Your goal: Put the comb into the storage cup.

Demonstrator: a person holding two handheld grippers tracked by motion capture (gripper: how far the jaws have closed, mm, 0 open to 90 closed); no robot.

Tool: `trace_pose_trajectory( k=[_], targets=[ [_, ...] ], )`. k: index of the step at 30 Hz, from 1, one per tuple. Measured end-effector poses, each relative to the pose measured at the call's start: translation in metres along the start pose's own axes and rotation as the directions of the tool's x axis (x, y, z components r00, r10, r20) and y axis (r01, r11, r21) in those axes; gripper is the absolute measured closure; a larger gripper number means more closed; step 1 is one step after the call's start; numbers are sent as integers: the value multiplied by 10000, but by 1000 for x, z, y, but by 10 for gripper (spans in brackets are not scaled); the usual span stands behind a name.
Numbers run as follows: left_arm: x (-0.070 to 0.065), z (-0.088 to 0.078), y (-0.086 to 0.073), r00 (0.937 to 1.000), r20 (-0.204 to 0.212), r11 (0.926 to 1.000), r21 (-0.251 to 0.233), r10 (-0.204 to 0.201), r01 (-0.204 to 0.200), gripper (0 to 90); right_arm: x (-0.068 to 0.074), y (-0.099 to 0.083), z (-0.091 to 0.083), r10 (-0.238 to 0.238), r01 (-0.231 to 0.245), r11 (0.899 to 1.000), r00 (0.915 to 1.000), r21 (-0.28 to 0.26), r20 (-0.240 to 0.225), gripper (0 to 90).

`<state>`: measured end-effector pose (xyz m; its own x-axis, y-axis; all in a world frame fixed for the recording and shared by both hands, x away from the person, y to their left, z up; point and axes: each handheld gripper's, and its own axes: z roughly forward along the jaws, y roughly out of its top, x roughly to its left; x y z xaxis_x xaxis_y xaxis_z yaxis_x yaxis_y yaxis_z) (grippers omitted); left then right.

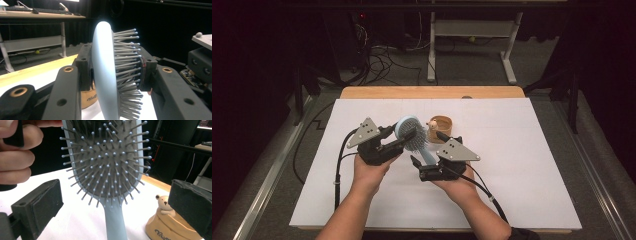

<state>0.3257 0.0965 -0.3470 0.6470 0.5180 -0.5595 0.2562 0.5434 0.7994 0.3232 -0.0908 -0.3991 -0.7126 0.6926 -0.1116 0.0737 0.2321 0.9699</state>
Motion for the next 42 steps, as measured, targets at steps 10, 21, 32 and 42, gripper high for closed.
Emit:
trace_pose_trajectory(
  k=[10,21,32,42],
  targets=[
    [2,-3,3,9997,-90,9995,-220,222,-224,575,-7,-10,-7,68,-69,9999,10000,77,42,0],
    [9,-8,8,9992,-234,9988,-358,318,-327,575,-14,-20,-14,129,-132,9997,9998,223,134,0],
    [14,-12,10,9984,-416,9982,-433,394,-412,575,-24,-31,-24,72,-89,9993,9988,360,476,0],
    [18,-17,14,9970,-541,9967,-567,547,-578,575,-37,-44,-38,127,-171,9984,9966,530,816,0]
  ],
)
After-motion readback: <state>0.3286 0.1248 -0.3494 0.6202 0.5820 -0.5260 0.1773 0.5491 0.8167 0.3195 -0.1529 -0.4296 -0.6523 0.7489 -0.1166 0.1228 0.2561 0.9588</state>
